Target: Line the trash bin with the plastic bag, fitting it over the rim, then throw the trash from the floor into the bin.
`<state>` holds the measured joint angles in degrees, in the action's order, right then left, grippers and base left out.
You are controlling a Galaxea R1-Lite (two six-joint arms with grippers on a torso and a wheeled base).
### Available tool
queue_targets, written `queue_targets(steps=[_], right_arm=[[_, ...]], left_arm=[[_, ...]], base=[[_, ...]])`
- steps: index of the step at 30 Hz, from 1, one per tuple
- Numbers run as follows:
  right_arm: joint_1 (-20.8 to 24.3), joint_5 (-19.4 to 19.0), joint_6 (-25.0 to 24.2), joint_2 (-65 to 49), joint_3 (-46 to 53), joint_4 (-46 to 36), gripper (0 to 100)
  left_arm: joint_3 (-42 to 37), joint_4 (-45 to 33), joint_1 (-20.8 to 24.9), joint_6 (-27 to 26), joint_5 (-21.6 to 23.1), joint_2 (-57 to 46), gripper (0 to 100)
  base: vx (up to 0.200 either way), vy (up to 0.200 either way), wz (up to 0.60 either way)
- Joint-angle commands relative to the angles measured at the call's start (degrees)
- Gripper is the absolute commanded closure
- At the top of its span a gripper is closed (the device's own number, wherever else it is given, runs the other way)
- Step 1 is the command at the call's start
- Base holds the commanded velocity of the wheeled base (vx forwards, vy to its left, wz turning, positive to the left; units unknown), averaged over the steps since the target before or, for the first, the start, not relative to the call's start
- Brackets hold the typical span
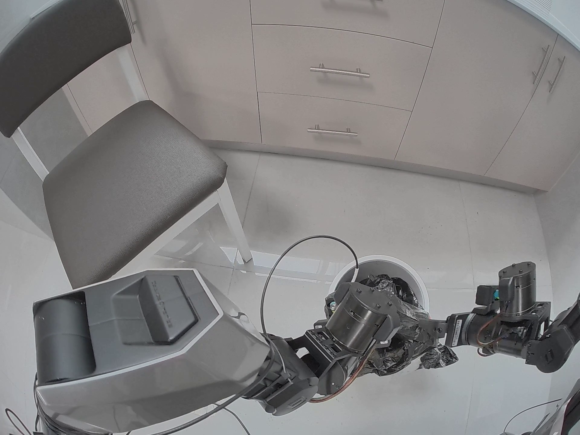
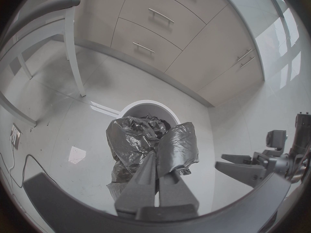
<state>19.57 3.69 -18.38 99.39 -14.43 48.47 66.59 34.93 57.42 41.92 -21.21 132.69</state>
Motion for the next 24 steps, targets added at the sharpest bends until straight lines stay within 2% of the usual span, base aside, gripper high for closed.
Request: queue_targets(steps=[1,5,13,20,24], right_arm=[[3.7,3.8,0.5,15.7,-1.2,11.4,0],[5.8,5.8,0.4,19.4,-0.7,13.8,0],[5.2,6.2,0.5,19.9,-0.6,13.9,0],[1.4,7.6,2.7,20.4,-3.8,13.8,0],[-1.1,7.8,3.4,21.4,-5.9,14.0,0]], left_arm=[[1.4,0.1,0.0,1.0,-0.1,-0.4,100],[1.4,0.6,0.4,1.0,-0.1,-0.5,100],[1.4,0.7,0.7,1.0,-0.1,-0.5,100],[1.3,0.7,0.6,0.9,-0.1,-0.4,100],[1.4,0.8,0.5,0.4,-1.9,0.1,100]], base=[[0.0,0.0,0.0],[0.0,0.0,0.0],[0.0,0.0,0.0],[0.0,0.0,0.0],[0.0,0.0,0.0]])
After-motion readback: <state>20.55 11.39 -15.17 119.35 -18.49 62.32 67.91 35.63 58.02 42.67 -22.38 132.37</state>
